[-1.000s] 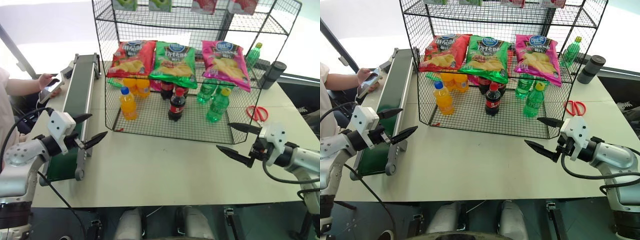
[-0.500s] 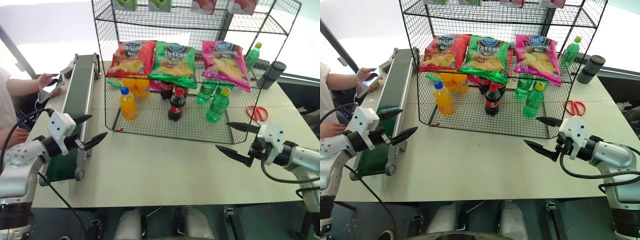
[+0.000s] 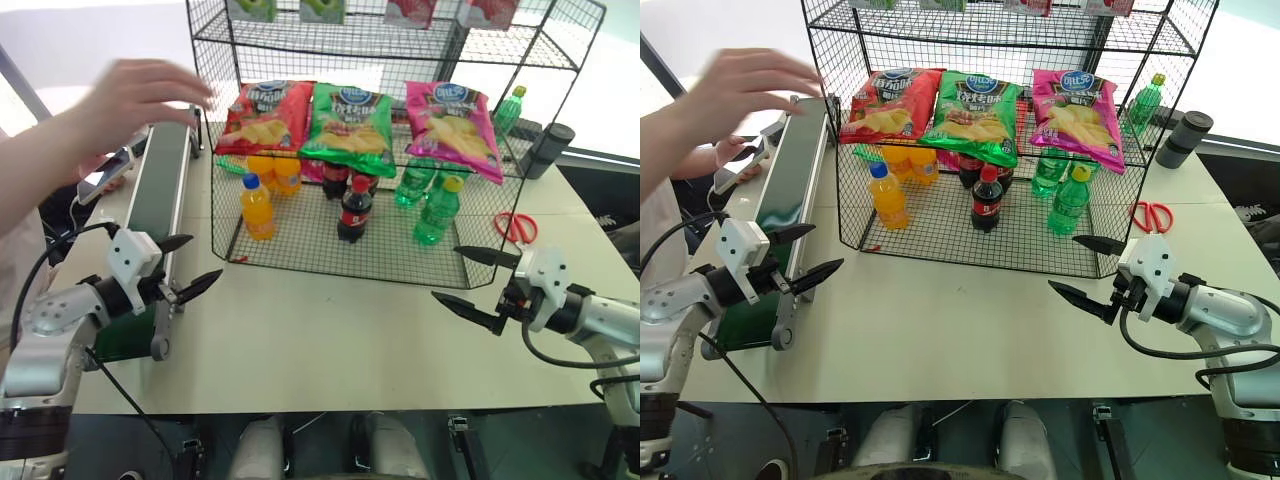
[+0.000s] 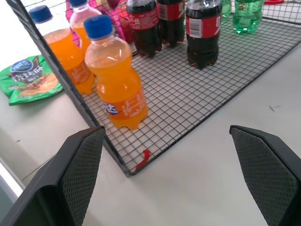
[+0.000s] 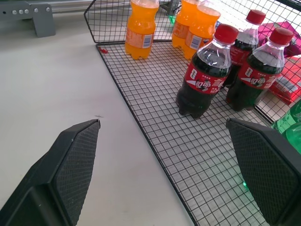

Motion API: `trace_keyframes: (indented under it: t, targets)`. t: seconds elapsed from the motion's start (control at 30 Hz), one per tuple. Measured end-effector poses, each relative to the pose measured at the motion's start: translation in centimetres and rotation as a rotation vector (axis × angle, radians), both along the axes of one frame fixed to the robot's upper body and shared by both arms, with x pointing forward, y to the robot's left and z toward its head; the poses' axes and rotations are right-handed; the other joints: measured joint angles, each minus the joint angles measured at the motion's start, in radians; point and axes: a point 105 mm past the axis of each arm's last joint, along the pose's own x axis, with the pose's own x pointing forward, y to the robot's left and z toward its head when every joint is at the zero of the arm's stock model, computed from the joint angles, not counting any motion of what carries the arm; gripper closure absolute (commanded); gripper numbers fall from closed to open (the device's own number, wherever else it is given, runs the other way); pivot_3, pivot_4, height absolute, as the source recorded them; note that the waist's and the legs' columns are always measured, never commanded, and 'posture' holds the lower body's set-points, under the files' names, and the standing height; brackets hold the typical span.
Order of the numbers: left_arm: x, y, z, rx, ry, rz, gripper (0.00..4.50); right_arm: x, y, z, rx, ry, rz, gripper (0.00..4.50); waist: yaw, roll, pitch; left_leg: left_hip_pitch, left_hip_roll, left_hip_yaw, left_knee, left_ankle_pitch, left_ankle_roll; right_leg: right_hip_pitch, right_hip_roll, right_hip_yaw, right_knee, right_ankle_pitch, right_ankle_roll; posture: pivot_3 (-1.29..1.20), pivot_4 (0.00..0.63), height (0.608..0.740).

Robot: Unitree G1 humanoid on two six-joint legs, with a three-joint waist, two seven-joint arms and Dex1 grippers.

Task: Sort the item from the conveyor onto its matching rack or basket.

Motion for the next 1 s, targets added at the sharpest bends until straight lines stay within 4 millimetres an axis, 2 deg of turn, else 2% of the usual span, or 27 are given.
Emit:
trace_keyframes:
  t: [0.5, 0.8, 1.0]
  targets:
    - [0.18, -0.65, -0.42, 0.000, 0.007, -0.011, 0.00, 0.00, 0.00, 0.04, -0.011, -0.012, 0.002, 0.03, 0.000, 0.000, 0.000, 0.000, 0.000, 0.000, 0.000, 0.000, 0.000, 0.000, 0.000, 0.000, 0.000, 0.000, 0.000, 0.00, 0.150, 0.740]
    - [0.56, -0.78, 0.13, -0.004, -0.018, -0.003, 0.00, 0.22, 0.36, -0.17, -0.010, -0.005, 0.018, 0.03, -0.001, 0.000, 0.000, 0.000, 0.000, 0.000, 0.000, 0.000, 0.000, 0.000, 0.000, 0.000, 0.001, 0.000, 0.000, 0.00, 0.150, 0.740]
    - [0.34, -0.81, -0.57, -0.020, -0.001, 0.007, 0.00, 0.27, 0.33, -0.11, -0.014, -0.005, 0.021, 0.03, 0.000, 0.000, 0.000, 0.000, 0.000, 0.000, 0.000, 0.000, 0.000, 0.000, 0.000, 0.000, 0.001, 0.000, 0.000, 0.00, 0.150, 0.740]
